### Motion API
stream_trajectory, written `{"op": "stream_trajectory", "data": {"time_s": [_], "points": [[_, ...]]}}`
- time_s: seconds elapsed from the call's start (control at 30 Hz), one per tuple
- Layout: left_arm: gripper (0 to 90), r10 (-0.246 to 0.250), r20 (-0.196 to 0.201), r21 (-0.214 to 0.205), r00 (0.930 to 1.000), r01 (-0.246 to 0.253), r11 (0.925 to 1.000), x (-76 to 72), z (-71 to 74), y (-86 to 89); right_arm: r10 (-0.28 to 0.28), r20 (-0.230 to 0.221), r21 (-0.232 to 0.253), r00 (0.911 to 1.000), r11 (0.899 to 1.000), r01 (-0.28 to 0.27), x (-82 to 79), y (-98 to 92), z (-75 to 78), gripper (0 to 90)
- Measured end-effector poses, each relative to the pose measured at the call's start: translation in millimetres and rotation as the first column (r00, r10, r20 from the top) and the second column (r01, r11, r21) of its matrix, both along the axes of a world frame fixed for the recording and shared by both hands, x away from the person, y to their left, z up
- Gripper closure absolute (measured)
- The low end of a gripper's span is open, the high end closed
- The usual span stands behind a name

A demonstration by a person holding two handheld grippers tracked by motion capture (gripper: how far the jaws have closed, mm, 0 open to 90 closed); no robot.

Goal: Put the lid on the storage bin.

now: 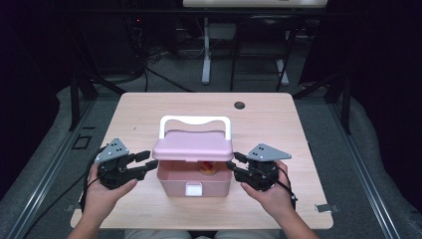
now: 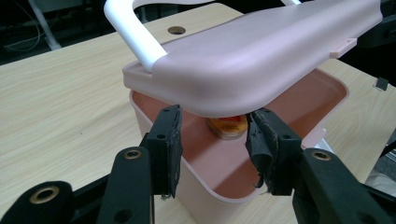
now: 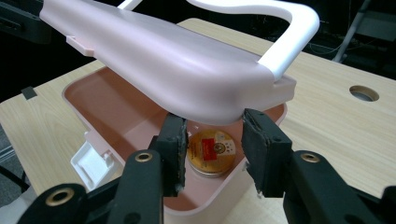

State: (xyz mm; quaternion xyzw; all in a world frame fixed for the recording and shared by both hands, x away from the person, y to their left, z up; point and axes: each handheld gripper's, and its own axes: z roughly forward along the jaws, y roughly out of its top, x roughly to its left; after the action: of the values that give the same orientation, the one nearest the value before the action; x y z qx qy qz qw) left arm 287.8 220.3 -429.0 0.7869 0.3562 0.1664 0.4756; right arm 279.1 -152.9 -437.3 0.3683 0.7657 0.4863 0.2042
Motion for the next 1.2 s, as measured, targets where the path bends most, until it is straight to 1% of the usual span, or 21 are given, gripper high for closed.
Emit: {"op": "stream_trajectory", "data": {"time_s": [0.13,0.2,0.27,0.47,0.53,0.83,1.0,1.1,1.2], "points": [[55.3,0.002,-0.006,-0.01,1.0,-0.002,0.9999,-1.4,-4.1,0.3,0.003,-0.01,0.008,0.9999,1.0,-0.003,-1.2,-0.9,-3.2,60.4],[55.3,0.0,-0.009,-0.005,1.0,0.0,1.0,-1.9,-4.9,0.9,0.005,-0.015,0.01,0.9999,1.0,-0.005,-2.5,-1.2,-4.2,60.4],[55.3,0.004,-0.007,-0.009,1.0,-0.004,1.0,-2.4,-5.9,0.5,0.007,-0.013,0.013,0.9999,1.0,-0.006,-3.3,-1.4,-5.2,60.4],[55.4,0.005,-0.003,-0.004,1.0,-0.005,1.0,-4.1,-7.3,-0.2,0.008,-0.014,0.024,0.9999,1.0,-0.007,-4.5,-3.1,-7.6,60.5],[55.4,0.003,-0.003,0.001,1.0,-0.003,1.0,-4.5,-7.7,0.1,0.006,-0.015,0.035,0.9999,0.999,-0.005,-5.3,-3.1,-8.7,60.5],[55.5,-0.005,-0.01,0.009,0.9999,0.005,0.9999,-6.1,-13.1,-0.5,0.005,-0.019,0.039,0.9998,0.999,-0.005,-6.7,-3.1,-17.2,60.5],[55.4,-0.011,-0.015,0.014,0.9998,0.011,0.9998,-6.9,-15.2,-0.1,0.0,-0.01,0.037,1.0,0.999,0.0,-8.4,-4.5,-20.3,60.5],[55.4,-0.011,-0.013,0.014,0.9998,0.012,0.9998,-7.4,-15.8,0.1,-0.004,0.01,0.026,0.9999,1.0,0.004,-9.4,-4.6,-21.8,60.5],[55.4,-0.013,-0.015,0.021,0.9998,0.014,0.9997,-7.8,-16.4,0.6,-0.007,0.009,0.027,0.9999,1.0,0.007,-10.1,-4.8,-23.4,60.5]]}}
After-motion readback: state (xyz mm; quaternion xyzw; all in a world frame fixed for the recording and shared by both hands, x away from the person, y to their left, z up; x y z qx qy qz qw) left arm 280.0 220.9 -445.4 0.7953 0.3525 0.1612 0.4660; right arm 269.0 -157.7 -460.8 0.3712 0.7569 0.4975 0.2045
